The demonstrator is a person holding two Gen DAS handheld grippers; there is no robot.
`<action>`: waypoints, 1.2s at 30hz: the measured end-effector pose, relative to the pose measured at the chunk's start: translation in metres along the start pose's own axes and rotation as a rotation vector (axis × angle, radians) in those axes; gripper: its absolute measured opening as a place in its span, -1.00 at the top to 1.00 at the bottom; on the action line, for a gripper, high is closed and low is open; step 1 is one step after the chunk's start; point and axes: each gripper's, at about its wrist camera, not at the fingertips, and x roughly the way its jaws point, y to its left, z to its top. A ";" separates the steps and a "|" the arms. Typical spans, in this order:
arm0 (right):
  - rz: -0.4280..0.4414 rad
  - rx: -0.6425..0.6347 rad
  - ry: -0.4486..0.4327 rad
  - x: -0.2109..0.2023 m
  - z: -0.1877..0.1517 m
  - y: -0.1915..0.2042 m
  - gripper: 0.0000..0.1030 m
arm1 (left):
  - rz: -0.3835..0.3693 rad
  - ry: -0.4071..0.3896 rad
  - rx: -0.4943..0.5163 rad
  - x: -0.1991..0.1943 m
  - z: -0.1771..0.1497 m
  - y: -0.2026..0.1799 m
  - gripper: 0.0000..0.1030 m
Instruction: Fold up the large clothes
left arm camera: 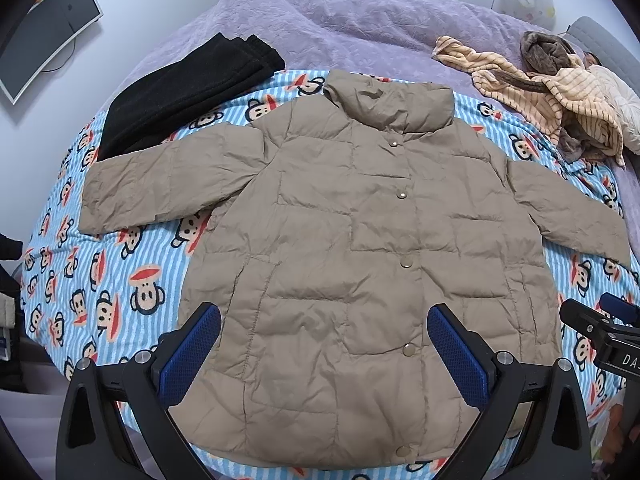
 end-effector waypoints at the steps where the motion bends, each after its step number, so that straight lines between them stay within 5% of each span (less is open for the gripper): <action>1: 0.001 0.001 0.000 0.000 0.000 0.000 -1.00 | 0.000 0.001 0.000 0.000 0.000 0.000 -1.00; 36: 0.005 0.008 0.015 0.007 -0.001 0.002 -1.00 | 0.003 0.016 -0.011 0.005 -0.005 0.003 -1.00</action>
